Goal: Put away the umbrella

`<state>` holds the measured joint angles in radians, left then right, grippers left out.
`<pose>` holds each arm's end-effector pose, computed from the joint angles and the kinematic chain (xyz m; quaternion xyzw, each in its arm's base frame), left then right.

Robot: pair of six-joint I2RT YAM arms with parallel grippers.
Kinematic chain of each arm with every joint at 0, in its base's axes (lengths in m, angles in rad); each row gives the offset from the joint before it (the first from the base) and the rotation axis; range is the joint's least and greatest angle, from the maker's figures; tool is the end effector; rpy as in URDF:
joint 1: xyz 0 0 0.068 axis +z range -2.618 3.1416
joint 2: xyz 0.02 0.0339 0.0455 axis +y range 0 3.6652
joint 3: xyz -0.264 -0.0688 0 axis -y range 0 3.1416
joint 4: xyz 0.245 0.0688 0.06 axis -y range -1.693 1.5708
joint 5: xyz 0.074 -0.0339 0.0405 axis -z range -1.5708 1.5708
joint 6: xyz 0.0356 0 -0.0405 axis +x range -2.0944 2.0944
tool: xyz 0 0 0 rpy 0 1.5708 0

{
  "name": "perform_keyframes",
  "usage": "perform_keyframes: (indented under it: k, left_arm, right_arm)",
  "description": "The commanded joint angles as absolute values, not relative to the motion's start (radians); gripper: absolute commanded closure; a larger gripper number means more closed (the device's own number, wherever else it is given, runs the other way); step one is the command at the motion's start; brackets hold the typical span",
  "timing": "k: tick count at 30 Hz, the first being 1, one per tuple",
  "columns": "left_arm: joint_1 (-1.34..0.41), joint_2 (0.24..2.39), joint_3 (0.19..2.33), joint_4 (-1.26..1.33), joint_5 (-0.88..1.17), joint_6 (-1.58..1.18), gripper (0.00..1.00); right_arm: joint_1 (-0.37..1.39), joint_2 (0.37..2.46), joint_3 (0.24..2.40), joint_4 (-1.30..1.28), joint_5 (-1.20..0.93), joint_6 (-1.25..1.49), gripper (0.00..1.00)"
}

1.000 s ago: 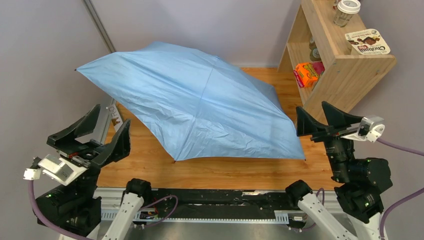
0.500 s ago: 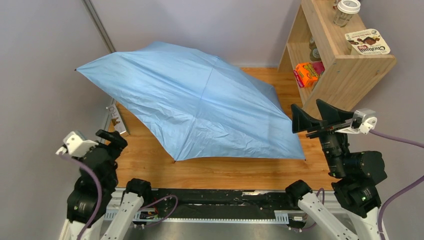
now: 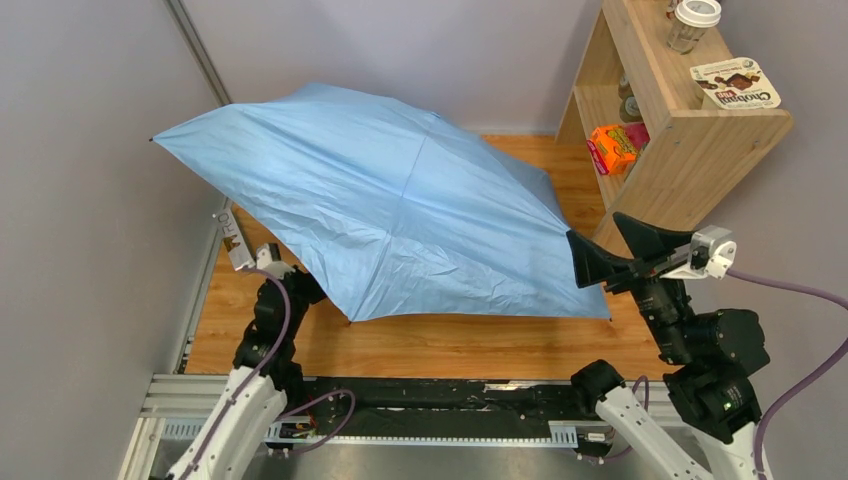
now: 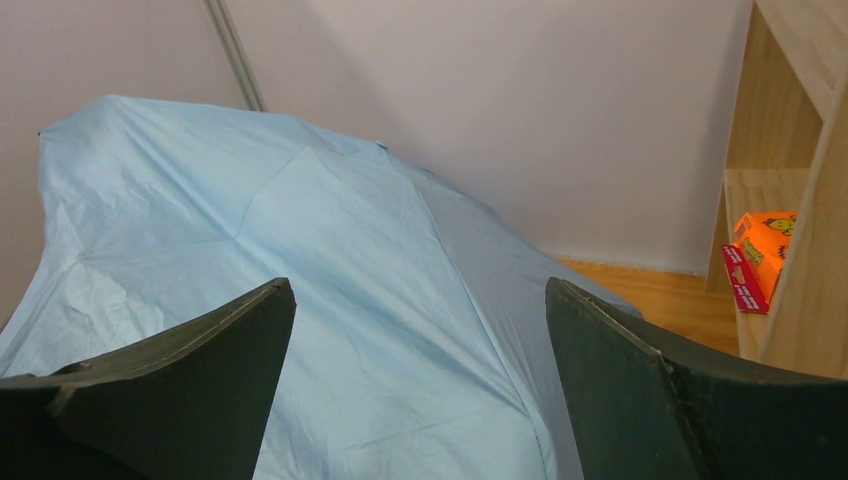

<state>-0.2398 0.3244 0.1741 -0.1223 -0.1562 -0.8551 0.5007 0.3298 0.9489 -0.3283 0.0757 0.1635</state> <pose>0.1238 -0.0246 0.1909 -0.2854 0.7426 -0.2606 0.5469 0.0362 0.0168 0.4214 -0.0702 0.5934 0.2400 0.7651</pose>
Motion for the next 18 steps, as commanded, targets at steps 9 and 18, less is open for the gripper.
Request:
perform_keyframes:
  k: [9,18]
  left_arm:
    - [-0.236,1.147,0.374,0.964,0.619,-0.589,0.09]
    - [-0.278,1.454,0.492,1.168,0.785,-0.667,0.24]
  right_arm:
    - [0.495,0.249,0.971,-0.371,-0.143,0.160,0.00]
    - [0.495,0.284,1.044,-0.518,-0.045,0.187,0.00]
